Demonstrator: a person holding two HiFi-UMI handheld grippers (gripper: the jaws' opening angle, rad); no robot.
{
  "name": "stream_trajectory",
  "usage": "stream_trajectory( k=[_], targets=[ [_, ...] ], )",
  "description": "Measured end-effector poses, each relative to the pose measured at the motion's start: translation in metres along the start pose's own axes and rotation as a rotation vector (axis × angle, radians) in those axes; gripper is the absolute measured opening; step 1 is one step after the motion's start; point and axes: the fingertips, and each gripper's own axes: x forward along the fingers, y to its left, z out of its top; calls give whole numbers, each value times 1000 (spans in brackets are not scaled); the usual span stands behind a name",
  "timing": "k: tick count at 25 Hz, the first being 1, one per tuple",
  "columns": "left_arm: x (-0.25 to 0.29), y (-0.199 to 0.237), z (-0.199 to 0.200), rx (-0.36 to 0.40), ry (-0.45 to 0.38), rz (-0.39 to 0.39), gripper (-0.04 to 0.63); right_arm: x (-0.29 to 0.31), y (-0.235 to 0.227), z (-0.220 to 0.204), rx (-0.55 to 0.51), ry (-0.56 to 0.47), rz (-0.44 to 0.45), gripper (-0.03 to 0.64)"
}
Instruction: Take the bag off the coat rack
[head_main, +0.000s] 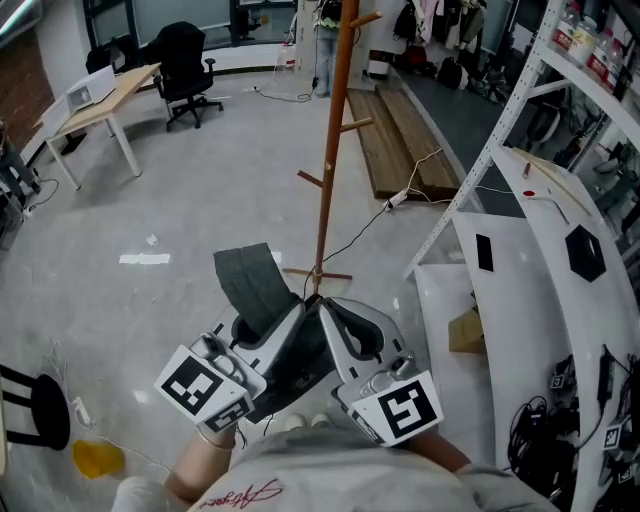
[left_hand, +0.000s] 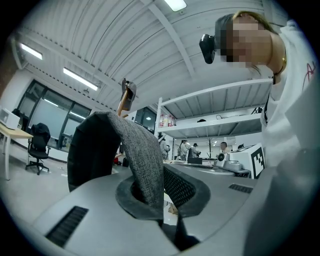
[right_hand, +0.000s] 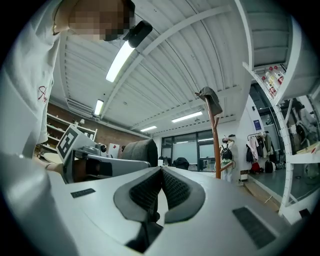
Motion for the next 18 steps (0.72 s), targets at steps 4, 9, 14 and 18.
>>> stream_trajectory(
  k=[4,9,14,18],
  targets=[
    [6,-3,1,14,7,-14,37,-3,-7,3,-3,-11,-18,18],
    [10,-7,3,19,7,-22,37,-5,-11,4,-4,-9,-20,18],
    [10,-11,1,13,4,-36,37,-5,-10,3,-7,-9,-24,18],
    [11,-15,0,7,4,-39,37,-6,-10,3,-7,-12,-24,18]
  ],
)
